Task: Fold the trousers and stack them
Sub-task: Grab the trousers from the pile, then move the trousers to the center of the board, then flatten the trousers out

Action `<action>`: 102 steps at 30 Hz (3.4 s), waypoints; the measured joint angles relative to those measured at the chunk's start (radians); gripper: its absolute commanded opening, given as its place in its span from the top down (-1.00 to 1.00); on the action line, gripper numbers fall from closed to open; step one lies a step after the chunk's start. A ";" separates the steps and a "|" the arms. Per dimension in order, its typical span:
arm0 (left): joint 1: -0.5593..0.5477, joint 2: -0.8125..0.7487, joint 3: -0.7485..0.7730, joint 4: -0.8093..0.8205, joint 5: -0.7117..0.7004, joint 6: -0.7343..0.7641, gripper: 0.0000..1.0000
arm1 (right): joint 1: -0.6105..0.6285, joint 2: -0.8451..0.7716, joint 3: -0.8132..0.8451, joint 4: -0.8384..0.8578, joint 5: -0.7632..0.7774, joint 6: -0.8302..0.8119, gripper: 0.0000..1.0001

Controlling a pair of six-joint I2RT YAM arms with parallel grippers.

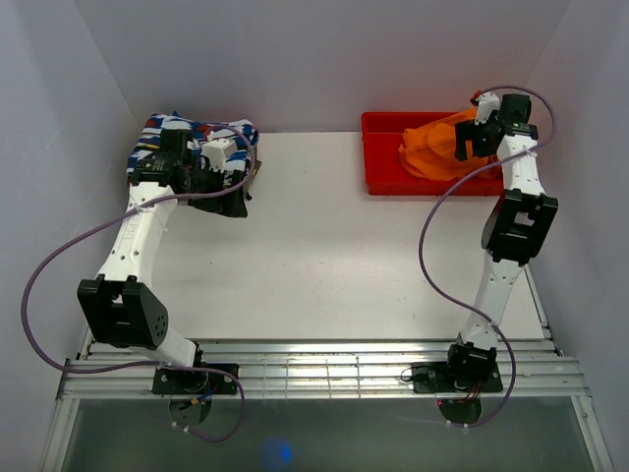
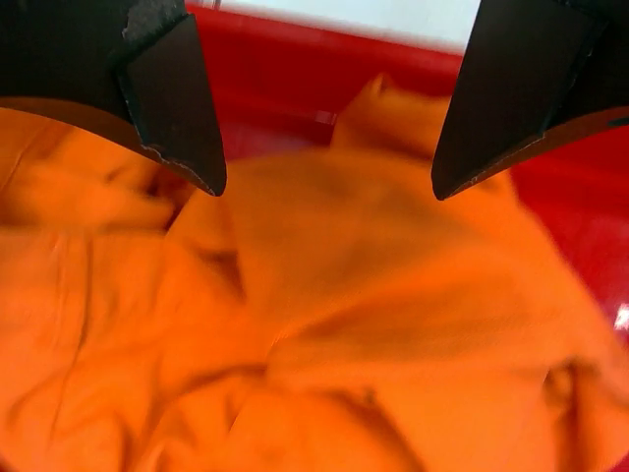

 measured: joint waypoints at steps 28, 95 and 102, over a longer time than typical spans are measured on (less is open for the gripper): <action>0.000 0.137 0.165 -0.179 -0.071 0.018 -0.96 | 0.026 0.209 0.082 0.253 -0.092 0.137 0.84; 0.068 0.154 -0.243 0.094 0.304 0.001 -0.91 | 0.789 -0.392 -0.453 -0.133 -0.193 -0.176 -0.80; 0.050 0.264 -0.234 0.215 0.303 -0.147 -0.83 | 0.866 -0.237 -0.399 -0.135 -0.144 -0.227 -0.86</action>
